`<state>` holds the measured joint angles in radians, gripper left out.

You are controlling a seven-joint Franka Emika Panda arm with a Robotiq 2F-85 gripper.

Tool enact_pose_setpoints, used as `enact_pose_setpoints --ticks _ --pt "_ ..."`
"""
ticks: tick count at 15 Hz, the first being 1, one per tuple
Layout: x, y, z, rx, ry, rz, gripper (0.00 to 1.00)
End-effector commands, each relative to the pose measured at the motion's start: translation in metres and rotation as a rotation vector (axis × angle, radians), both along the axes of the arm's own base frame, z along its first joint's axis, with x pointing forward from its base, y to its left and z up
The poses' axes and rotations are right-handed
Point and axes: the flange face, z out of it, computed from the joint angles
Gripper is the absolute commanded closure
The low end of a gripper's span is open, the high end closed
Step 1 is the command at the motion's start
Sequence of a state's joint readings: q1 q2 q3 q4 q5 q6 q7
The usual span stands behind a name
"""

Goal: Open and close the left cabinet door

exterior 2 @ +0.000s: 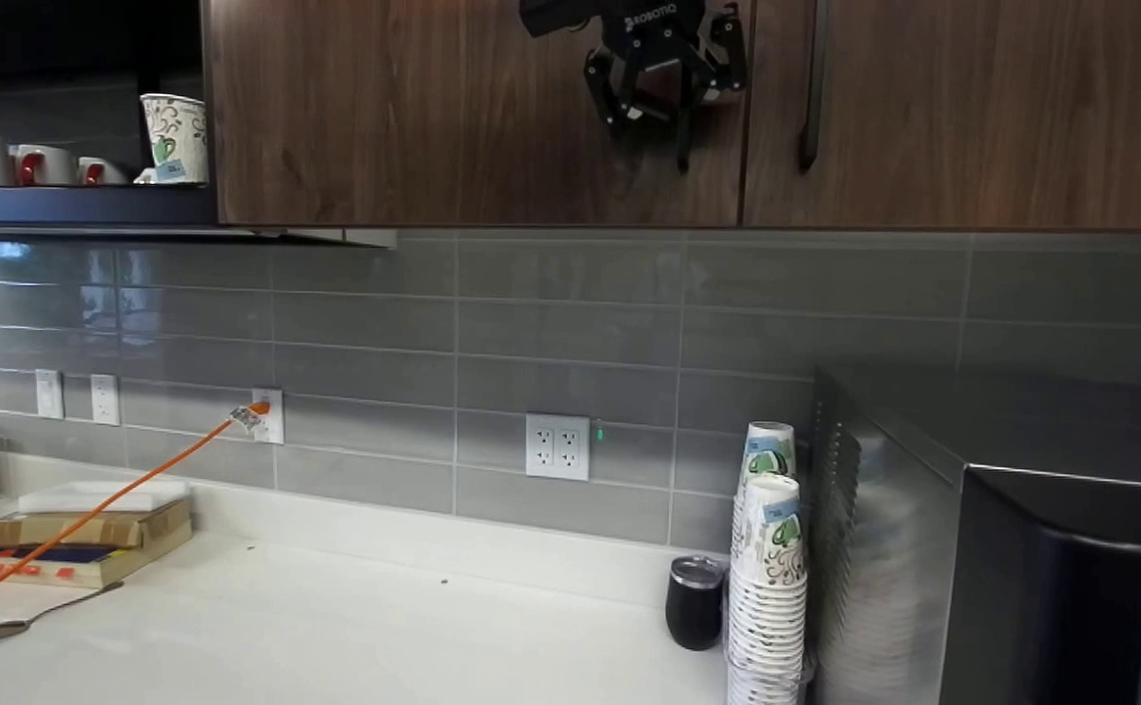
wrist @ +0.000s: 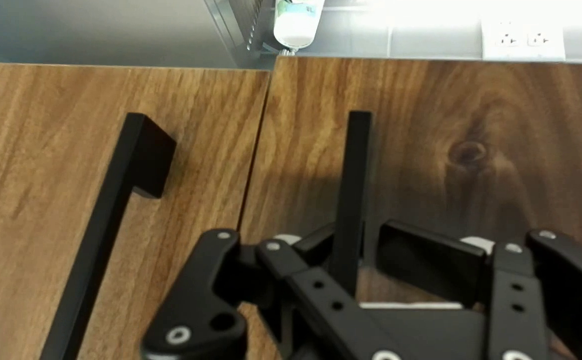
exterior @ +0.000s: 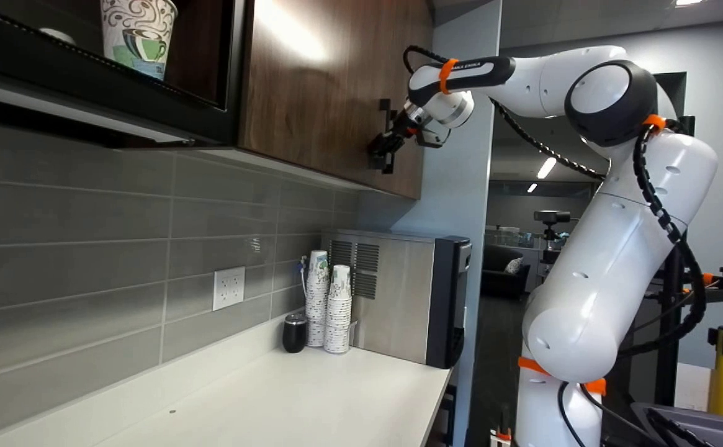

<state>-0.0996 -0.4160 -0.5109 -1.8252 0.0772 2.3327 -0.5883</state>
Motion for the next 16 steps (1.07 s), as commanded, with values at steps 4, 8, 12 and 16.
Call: enact_pose_setpoints --ticks 4,8,12,16 --pt "0.004 0.027 0.049 0.012 -0.066 0.057 0.60" --pt "-0.013 0.034 0.050 0.016 -0.070 0.068 0.33" --pt "-0.047 0.049 0.079 -0.005 -0.136 0.059 0.00" --pt "-0.080 0.076 0.107 0.004 -0.195 0.058 0.00"
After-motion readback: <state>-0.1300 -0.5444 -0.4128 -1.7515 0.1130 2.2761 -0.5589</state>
